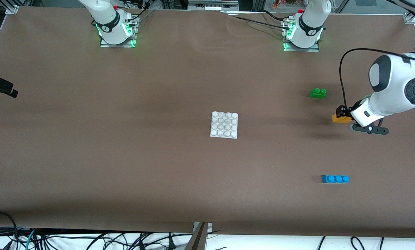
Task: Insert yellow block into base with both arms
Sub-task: 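Carry the yellow brick with the left gripper over the base plate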
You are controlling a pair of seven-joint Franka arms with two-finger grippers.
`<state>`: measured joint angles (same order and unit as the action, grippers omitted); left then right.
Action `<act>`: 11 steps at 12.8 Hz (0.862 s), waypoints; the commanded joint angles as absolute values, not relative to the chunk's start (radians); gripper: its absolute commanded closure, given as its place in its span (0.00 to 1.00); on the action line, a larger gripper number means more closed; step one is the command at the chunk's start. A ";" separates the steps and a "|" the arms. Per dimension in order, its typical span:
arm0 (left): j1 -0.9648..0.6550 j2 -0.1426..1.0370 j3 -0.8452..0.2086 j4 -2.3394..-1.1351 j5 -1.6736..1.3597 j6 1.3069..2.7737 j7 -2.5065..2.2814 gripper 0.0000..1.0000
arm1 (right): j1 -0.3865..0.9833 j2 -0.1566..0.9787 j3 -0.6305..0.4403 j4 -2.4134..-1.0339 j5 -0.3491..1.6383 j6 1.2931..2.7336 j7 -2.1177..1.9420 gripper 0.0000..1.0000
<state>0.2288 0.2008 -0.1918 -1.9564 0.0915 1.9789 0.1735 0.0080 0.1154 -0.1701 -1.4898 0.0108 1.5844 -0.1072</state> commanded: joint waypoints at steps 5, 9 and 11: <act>0.054 0.368 -0.368 -1.620 0.097 1.836 0.059 0.59 | 0.008 0.107 -0.167 -1.491 0.003 1.566 -0.123 0.00; -0.167 0.540 -0.365 -1.465 0.095 1.839 -0.193 0.63 | 0.008 0.107 -0.167 -1.491 0.003 1.566 -0.121 0.00; -0.253 0.628 -0.364 -1.405 0.100 1.844 -0.270 0.62 | 0.008 0.107 -0.167 -1.491 -0.003 1.569 -0.121 0.00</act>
